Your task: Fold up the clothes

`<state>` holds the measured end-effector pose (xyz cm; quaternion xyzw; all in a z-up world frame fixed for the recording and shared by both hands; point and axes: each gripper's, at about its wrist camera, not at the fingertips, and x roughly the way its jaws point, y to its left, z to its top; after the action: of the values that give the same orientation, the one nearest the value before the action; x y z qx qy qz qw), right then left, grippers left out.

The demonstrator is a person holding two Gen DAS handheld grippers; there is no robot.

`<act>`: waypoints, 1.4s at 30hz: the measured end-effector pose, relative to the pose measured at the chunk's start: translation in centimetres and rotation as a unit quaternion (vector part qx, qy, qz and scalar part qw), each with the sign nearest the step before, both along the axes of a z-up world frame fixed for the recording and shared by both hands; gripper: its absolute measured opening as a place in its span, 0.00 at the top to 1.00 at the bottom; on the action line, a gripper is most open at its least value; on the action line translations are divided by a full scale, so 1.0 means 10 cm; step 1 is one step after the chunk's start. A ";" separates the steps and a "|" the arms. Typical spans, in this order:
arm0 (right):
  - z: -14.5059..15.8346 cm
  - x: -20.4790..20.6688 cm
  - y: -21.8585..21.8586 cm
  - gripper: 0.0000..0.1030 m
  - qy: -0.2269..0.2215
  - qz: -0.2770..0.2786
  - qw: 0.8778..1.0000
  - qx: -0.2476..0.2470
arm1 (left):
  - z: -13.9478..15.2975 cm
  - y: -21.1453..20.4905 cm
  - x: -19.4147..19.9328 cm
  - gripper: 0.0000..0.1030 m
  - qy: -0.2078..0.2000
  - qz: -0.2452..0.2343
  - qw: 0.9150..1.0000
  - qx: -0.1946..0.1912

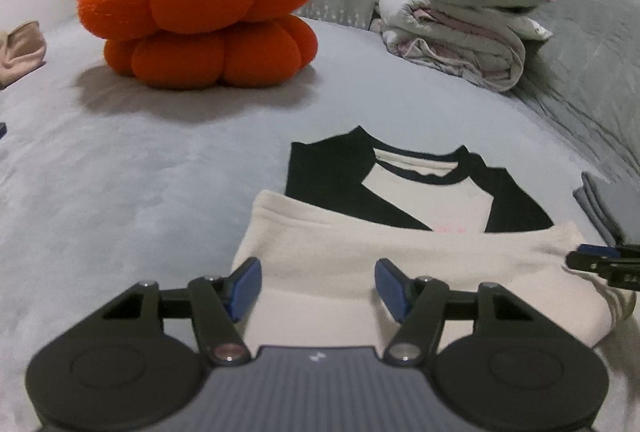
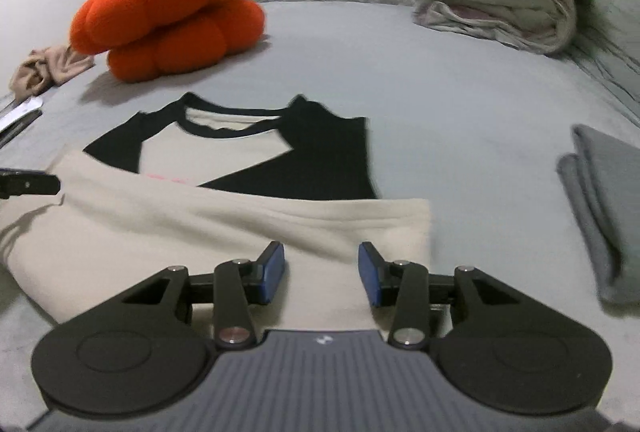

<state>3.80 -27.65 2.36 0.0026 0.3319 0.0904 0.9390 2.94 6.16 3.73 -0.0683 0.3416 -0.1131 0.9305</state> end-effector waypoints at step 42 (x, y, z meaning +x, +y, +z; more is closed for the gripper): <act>-0.06 1.64 -0.45 0.51 0.071 0.074 0.990 0.102 | -0.17 0.17 1.92 0.29 0.082 -0.088 0.990 -0.075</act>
<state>20.23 -32.15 1.73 0.0800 0.3862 0.1921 0.8986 22.19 7.85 2.04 -0.1165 0.4121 -0.2143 0.8779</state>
